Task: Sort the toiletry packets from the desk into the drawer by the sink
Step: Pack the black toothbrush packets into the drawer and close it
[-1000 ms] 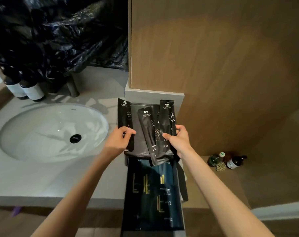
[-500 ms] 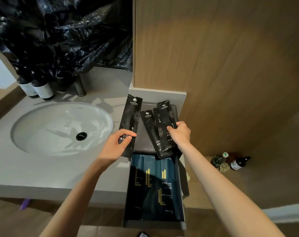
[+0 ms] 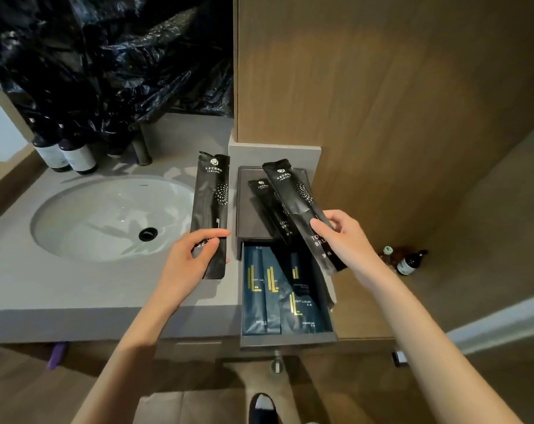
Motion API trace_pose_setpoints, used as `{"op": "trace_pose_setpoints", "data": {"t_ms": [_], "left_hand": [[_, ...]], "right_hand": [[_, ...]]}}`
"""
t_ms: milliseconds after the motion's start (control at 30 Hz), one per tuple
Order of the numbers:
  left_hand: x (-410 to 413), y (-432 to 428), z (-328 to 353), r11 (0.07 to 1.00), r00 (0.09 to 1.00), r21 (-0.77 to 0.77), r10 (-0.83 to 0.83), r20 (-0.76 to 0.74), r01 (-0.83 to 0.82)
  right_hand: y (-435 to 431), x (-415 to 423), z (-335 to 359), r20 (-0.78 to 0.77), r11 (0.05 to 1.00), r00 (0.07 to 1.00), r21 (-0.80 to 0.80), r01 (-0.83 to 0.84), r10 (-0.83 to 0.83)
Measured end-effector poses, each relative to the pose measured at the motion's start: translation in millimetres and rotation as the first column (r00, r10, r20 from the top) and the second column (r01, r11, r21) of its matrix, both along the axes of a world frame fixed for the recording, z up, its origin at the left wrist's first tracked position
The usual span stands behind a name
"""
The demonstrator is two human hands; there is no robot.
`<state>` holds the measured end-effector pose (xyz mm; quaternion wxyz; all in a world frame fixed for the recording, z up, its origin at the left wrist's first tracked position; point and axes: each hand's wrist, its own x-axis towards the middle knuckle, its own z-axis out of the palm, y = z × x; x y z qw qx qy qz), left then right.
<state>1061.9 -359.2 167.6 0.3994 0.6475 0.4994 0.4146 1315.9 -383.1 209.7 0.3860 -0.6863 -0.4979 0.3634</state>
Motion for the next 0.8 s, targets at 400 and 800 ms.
{"op": "trace_pose_setpoints", "data": {"t_ms": [400,800], "left_hand": [[-2,-49,-84,0.983,0.972,-0.164,0.044,-0.231,-0.084],[27,-65,-98,0.929,0.942,-0.289,0.141,-0.303,-0.232]], "right_hand": [[-105,-2,-50,-0.027,0.896,0.985,-0.411,-0.168,0.173],[-46,-19,-88,-0.111,0.921,0.984,-0.352,-0.167,0.136]]}}
